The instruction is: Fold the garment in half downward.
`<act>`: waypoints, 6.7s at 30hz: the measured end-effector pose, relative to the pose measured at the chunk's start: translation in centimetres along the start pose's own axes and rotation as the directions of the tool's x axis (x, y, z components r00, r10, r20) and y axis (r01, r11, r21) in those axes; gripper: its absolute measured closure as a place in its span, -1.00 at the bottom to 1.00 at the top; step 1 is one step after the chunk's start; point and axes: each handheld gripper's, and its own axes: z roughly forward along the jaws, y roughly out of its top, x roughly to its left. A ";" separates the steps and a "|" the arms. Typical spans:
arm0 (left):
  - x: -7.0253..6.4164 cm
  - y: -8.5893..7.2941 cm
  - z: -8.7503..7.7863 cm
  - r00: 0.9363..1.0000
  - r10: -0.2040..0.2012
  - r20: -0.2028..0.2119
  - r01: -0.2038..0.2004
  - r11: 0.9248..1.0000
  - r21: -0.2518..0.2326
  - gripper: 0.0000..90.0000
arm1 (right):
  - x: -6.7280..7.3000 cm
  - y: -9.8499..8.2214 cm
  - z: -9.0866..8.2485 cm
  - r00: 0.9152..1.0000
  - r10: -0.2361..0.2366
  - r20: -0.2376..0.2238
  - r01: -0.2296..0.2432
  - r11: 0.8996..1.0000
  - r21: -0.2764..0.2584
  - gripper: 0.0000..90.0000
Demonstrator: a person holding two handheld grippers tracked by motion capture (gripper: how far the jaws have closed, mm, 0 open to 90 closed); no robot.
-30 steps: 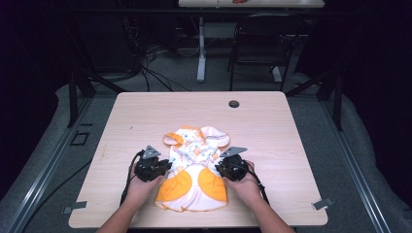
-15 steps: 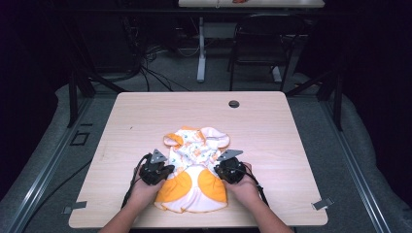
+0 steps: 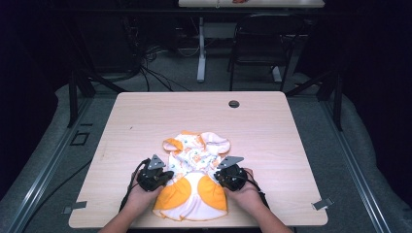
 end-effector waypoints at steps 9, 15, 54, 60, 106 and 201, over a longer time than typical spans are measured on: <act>-0.6 -0.4 -0.4 1.000 0.000 0.023 0.000 1.000 0.007 0.97 | 0.2 -0.5 -0.6 1.000 -0.021 -0.017 0.021 1.000 0.010 0.84; -0.3 -0.3 -0.4 0.999 -0.011 0.038 0.010 1.000 0.011 0.96 | 0.3 -0.5 -0.7 1.000 -0.017 -0.026 0.018 1.000 0.019 0.83; 4.7 8.9 -0.1 0.999 -0.024 0.029 0.025 0.999 -0.025 0.54 | -6.2 8.4 -0.4 1.000 -0.018 0.019 0.018 1.000 0.024 0.63; 6.2 10.3 1.1 0.998 -0.055 0.013 0.055 0.998 -0.013 0.57 | -7.3 9.4 0.5 1.000 -0.010 0.029 0.009 0.999 0.037 0.63; 8.8 10.4 5.2 0.994 -0.103 -0.045 0.105 0.993 0.050 0.21 | -9.3 9.6 7.0 0.991 0.082 0.107 -0.099 0.983 0.157 0.44; 6.2 13.4 -3.5 0.997 0.060 -0.043 -0.066 0.989 -0.132 0.96 | -5.9 13.2 -3.8 0.972 -0.197 0.125 0.209 0.974 -0.092 0.93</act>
